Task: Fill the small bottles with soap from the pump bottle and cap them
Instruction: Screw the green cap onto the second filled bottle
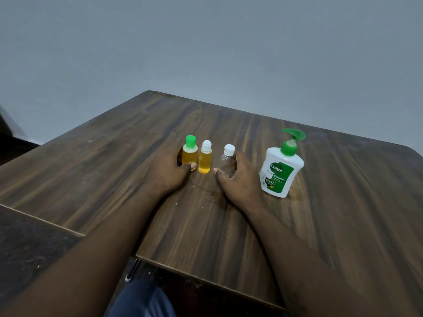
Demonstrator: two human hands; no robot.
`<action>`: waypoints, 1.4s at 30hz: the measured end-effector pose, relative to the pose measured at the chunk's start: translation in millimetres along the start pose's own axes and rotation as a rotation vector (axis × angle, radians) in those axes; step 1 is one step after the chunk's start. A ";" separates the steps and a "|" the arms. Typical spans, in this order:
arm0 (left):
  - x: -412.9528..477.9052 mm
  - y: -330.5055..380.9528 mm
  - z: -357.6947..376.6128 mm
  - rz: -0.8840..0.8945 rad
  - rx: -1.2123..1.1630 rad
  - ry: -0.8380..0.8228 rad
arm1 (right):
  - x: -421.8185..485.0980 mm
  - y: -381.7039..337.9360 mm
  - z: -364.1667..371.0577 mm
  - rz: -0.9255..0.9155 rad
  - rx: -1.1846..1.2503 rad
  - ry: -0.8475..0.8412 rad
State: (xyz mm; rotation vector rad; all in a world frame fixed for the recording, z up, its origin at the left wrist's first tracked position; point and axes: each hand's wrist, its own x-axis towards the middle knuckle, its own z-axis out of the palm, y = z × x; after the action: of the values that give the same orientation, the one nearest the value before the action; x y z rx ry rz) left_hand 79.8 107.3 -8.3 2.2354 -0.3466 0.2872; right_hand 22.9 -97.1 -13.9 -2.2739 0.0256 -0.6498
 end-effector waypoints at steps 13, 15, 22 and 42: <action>0.3 2.4 1.1 -0.001 0.071 -0.020 | -1.7 2.7 -9.1 0.021 0.009 -0.052; 0.5 1.8 1.2 0.009 0.072 -0.023 | -2.1 3.4 -9.4 0.022 0.015 -0.062; -0.6 0.7 2.0 0.034 0.046 -0.015 | -2.3 1.4 -11.6 0.015 0.025 -0.080; 21.2 3.9 16.5 -0.058 -0.209 -0.232 | 1.0 -2.1 -11.4 0.047 0.046 -0.072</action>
State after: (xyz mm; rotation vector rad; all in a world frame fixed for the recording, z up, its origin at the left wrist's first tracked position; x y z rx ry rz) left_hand 99.8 88.9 -9.1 2.0706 -0.4150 -0.0396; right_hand 18.1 -103.4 -5.4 -2.2442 0.0296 -0.5385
